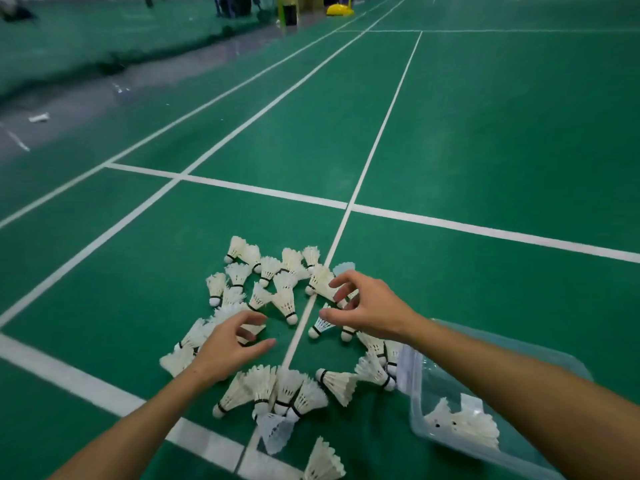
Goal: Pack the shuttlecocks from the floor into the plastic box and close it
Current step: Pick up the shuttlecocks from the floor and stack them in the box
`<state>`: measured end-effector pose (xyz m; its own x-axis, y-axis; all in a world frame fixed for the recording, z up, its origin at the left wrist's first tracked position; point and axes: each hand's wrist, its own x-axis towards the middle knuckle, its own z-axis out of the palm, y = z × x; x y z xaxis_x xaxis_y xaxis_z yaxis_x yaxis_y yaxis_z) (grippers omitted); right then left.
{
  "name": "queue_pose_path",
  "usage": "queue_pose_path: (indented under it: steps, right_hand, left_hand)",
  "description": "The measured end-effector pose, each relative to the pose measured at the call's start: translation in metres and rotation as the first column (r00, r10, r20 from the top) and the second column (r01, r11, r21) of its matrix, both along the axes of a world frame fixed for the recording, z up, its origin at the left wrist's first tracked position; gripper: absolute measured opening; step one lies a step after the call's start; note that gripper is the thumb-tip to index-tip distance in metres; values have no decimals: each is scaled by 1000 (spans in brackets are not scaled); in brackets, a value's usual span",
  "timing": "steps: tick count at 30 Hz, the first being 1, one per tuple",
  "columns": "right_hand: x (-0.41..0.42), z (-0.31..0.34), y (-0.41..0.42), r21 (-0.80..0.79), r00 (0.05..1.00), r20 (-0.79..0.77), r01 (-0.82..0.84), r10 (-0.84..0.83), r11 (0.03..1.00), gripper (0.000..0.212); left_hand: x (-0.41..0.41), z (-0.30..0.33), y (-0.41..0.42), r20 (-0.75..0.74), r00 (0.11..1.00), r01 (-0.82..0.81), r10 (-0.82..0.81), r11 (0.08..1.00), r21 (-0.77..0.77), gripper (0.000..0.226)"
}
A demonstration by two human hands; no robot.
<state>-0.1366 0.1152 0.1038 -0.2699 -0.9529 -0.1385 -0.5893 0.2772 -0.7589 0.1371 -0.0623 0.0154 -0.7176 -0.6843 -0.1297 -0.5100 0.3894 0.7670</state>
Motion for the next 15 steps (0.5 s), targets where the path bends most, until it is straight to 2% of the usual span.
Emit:
queue_pose_path:
  steps: [5, 9, 12, 15]
  right_hand:
    - [34, -68, -13, 108, 996, -54, -60, 66, 992, 68]
    - [60, -106, -4, 231, 975, -115, -159, 190, 960, 72]
    - [74, -119, -2, 267, 958, -153, -197, 243, 943, 69]
    - [84, -127, -1, 282, 936, -209, -219, 282, 934, 77]
  left_hand:
    - [20, -28, 4, 216, 968, 130, -127, 991, -1, 74]
    - [20, -35, 14, 363, 909, 235, -206, 971, -36, 75]
    - [16, -38, 17, 433, 872, 308, -231, 944, -116, 75]
    - [8, -45, 23, 474, 846, 363, -246, 915, -174, 81]
